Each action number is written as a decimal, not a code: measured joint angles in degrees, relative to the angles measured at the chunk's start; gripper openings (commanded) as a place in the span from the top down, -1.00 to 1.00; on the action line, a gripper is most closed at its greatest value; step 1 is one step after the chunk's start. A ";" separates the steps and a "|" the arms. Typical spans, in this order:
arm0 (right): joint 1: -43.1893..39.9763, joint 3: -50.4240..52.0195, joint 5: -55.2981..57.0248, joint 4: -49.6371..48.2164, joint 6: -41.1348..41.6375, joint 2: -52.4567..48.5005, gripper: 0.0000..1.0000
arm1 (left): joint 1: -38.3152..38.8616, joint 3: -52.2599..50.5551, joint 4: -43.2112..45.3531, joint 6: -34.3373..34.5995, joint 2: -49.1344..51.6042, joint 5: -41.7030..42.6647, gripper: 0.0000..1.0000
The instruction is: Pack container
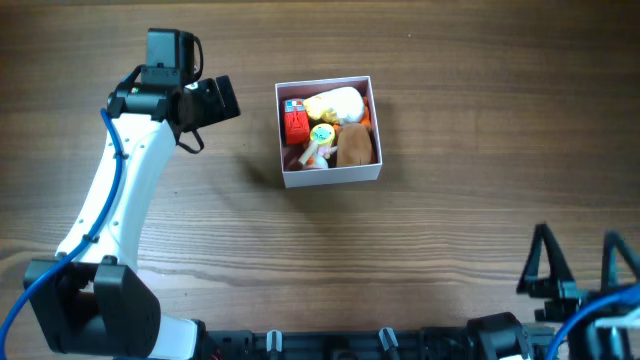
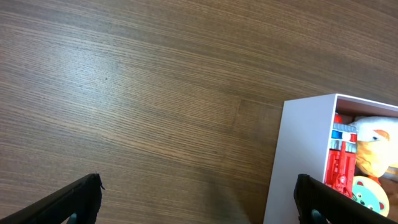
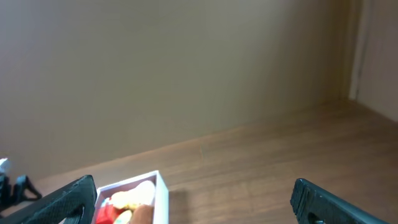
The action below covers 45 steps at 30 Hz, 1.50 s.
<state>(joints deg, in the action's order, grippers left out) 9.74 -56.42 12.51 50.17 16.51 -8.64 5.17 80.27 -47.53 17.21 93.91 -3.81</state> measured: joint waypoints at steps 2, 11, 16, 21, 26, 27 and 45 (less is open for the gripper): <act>-2.16 4.11 -0.09 -0.02 0.02 3.19 -0.99 | 0.00 -0.02 0.00 0.00 0.00 0.00 -0.99; -7.06 26.29 -2.03 -22.32 2.14 4.92 -0.98 | 0.00 -0.02 0.09 0.00 0.00 0.00 -1.00; -7.06 38.14 -3.69 -40.24 2.56 5.22 -0.99 | 0.00 -0.02 0.04 0.00 0.00 0.02 -1.00; -7.08 46.62 -3.98 -48.74 2.75 7.37 -0.99 | 0.00 0.00 0.02 0.00 0.00 0.00 -0.99; -7.21 50.62 -4.50 -50.66 1.60 7.54 -0.99 | 0.00 0.00 0.02 0.00 0.00 0.00 -1.00; -7.23 51.36 -5.01 -51.65 0.39 7.54 -0.99 | 0.00 0.00 0.02 0.00 0.00 0.00 -0.99; -7.23 56.06 -7.63 -50.73 -5.33 7.56 -0.99 | 0.00 0.00 0.00 0.00 0.00 0.00 -0.99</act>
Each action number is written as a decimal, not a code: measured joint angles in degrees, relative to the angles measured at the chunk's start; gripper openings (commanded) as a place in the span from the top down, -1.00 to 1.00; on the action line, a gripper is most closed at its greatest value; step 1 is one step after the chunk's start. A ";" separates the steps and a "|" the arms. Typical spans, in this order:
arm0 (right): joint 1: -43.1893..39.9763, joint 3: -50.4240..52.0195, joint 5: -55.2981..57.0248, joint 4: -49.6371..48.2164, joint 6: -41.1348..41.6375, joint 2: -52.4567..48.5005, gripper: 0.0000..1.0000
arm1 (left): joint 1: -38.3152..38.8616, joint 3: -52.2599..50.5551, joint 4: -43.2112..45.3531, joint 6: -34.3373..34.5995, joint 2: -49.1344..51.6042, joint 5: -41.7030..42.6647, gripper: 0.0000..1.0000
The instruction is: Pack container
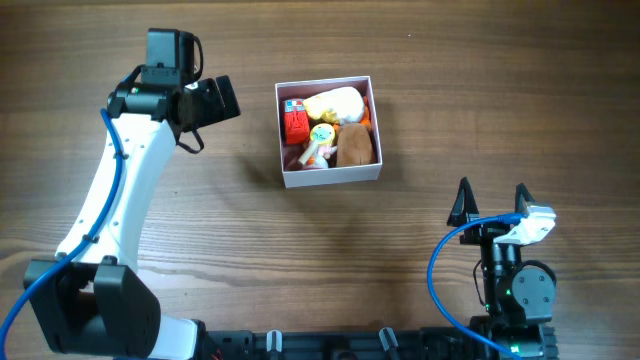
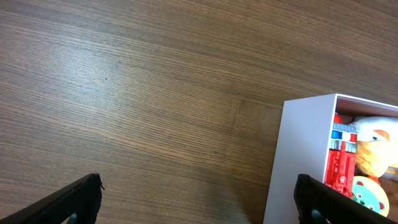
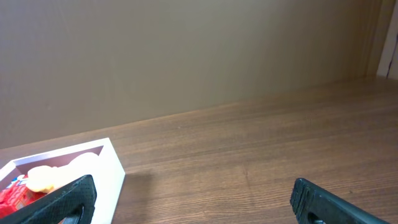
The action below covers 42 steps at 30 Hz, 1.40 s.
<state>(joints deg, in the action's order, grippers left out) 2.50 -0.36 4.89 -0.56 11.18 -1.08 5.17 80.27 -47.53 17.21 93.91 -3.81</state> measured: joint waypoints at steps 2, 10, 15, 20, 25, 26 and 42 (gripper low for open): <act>0.00 0.00 0.00 0.00 0.00 0.00 -0.99 | 0.00 -0.02 0.00 0.00 0.00 0.00 -1.00; 0.00 0.00 0.00 0.00 0.00 0.00 -0.99 | 0.00 0.00 0.00 0.00 0.00 0.00 -0.99; 0.00 0.00 0.00 0.00 0.00 0.00 -0.99 | 0.00 0.00 0.00 0.00 0.00 0.00 -1.00; 0.00 0.00 0.00 0.00 0.02 0.00 -0.99 | 0.00 -0.02 0.00 0.00 0.00 0.00 -0.99; 0.00 0.00 0.00 0.00 0.00 0.00 -0.99 | 0.00 0.00 0.00 0.00 0.00 0.00 -1.00; 0.00 0.00 0.00 0.00 0.02 0.00 -0.99 | 0.00 -0.02 0.00 0.00 0.00 0.00 -0.99; 0.00 0.00 -0.02 0.00 0.02 -0.02 -0.99 | 0.00 -0.04 0.11 0.00 -19.34 0.00 -0.99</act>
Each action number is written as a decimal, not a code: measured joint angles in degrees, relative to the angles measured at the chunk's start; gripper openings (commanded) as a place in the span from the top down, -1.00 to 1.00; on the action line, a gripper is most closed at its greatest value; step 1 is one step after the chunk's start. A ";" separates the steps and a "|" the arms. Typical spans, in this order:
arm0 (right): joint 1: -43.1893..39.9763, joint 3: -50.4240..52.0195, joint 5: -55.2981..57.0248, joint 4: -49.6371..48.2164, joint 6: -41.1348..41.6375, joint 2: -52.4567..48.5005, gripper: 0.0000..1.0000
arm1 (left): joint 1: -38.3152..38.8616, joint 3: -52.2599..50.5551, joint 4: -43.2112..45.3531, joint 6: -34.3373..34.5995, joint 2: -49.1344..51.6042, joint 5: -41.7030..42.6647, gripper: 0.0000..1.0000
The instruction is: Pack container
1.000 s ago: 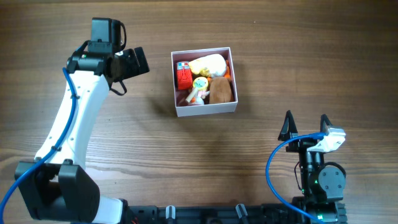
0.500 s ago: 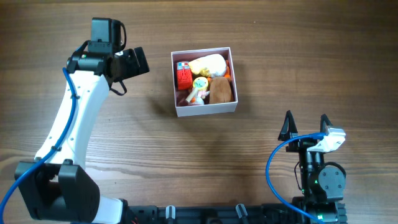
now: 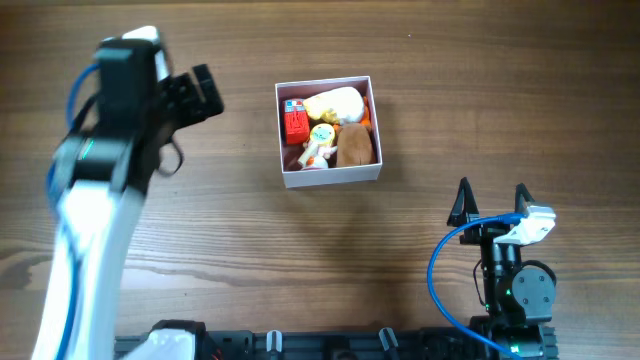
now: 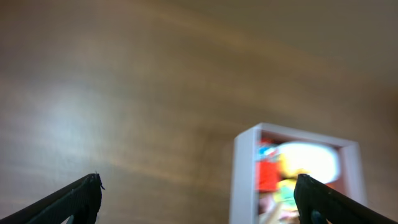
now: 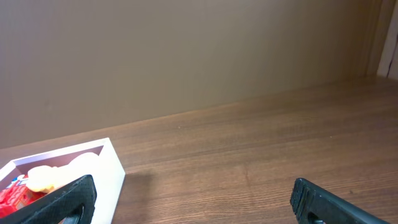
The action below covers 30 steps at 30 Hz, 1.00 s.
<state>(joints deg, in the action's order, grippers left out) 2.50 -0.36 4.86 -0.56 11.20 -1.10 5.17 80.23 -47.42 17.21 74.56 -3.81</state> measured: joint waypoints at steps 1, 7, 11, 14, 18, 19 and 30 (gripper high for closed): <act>0.00 0.00 0.00 0.00 0.00 0.00 -1.00 | 0.00 0.04 0.04 0.00 -4.00 0.00 -1.00; 0.00 0.00 -0.17 0.02 0.00 0.00 -0.99 | 0.00 0.52 0.02 0.00 -24.41 0.00 -1.00; 0.00 0.00 -0.17 0.00 -0.02 0.00 -0.99 | 0.00 0.61 -2.78 0.00 -35.06 0.00 -1.00; 0.00 0.00 -0.17 0.00 0.00 0.00 -0.99 | 0.00 0.63 -5.95 0.02 -42.84 0.22 -1.00; 0.00 0.00 -0.20 0.00 0.00 0.00 -1.00 | 0.00 0.76 -9.29 0.02 -52.74 0.26 -1.00; 0.00 0.00 -0.20 0.04 0.00 0.00 -0.99 | 0.00 0.63 -10.62 0.02 -54.55 0.28 -0.99; 0.00 0.00 -0.37 0.02 -0.02 0.00 -1.00 | -0.13 -17.59 -9.09 0.37 -68.67 0.66 -0.99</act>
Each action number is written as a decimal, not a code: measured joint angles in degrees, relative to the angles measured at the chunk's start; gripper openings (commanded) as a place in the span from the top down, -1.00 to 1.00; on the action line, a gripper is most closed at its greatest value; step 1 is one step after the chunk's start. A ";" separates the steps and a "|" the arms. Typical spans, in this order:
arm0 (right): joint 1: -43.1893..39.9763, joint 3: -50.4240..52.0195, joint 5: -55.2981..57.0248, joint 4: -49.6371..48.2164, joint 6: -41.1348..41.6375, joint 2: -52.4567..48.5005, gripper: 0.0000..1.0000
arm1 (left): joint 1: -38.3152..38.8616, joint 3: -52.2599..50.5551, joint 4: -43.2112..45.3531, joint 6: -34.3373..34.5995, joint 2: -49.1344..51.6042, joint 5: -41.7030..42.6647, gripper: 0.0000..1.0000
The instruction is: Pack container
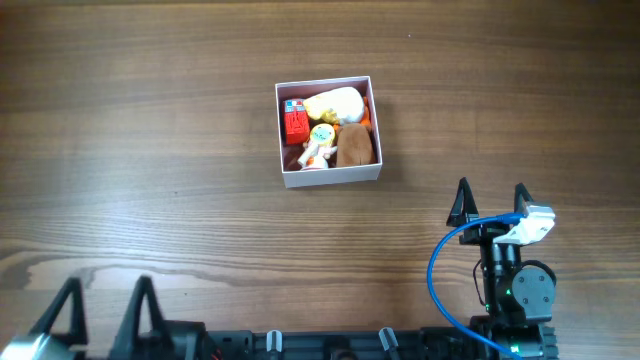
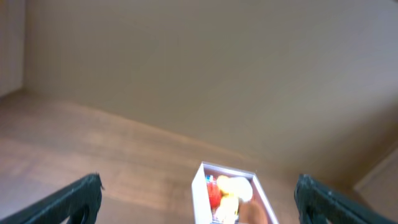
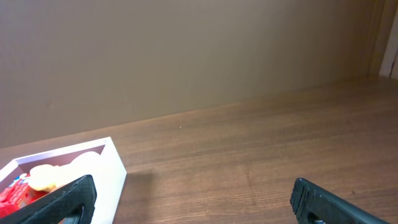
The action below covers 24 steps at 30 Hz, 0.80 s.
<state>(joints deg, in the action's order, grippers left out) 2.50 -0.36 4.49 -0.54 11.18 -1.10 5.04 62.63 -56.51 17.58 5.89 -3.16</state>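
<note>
A white square box [image 1: 329,173] stands in the upper middle of the wooden table, filled with a red toy [image 1: 294,123], a yellow plush [image 1: 334,104], a small round-faced figure [image 1: 320,140] and a brown plush [image 1: 355,146]. My left gripper [image 1: 105,303] sits at the front left edge, open and empty, far from the box [image 2: 226,194]. Open as well with nothing in it, my right gripper [image 1: 491,202] rests at the front right, pointing at the box [image 3: 62,165].
The brown wood table [image 1: 150,180] carries only the box. A plain beige wall [image 3: 186,50] rises behind the far edge. The arm bases and a blue cable [image 1: 445,270] run along the front edge.
My left arm has left its place beside the box's left wall and now sits folded at the front left edge, its gripper still open. The right arm and the box have not moved.
At first my left gripper hovered open just left of the filled box while the right arm lay low at the front right corner. The right arm then stood up at its resting spot. The left arm lifted away and now rests at the front left.
</note>
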 measured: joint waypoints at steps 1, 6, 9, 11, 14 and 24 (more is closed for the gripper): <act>0.00 0.00 0.00 0.00 0.00 0.00 -1.00 | -0.15 -3.39 3.41 0.17 -1.25 0.00 -1.00; 0.00 0.00 0.00 0.00 0.00 0.00 -0.99 | -1.07 -18.08 24.81 0.61 -4.33 0.20 -0.99; 0.00 0.00 0.00 0.00 0.02 0.00 -0.99 | -1.46 -24.92 34.93 0.76 -4.50 1.25 -0.99; 0.00 0.00 0.00 -0.02 0.02 0.00 -0.99 | -1.46 -29.83 41.57 0.81 -4.63 1.92 -1.00; 0.00 0.00 0.00 0.00 0.02 0.00 -0.99 | -1.46 -36.89 48.83 0.79 -4.74 2.43 -1.00; 0.00 0.00 0.00 0.02 0.00 0.00 -1.00 | -1.46 -49.51 59.34 2.10 -4.74 2.86 -1.00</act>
<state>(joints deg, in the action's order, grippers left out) 2.50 -0.36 4.49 -0.51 11.18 -1.10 3.57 13.13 2.83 19.68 1.15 -0.30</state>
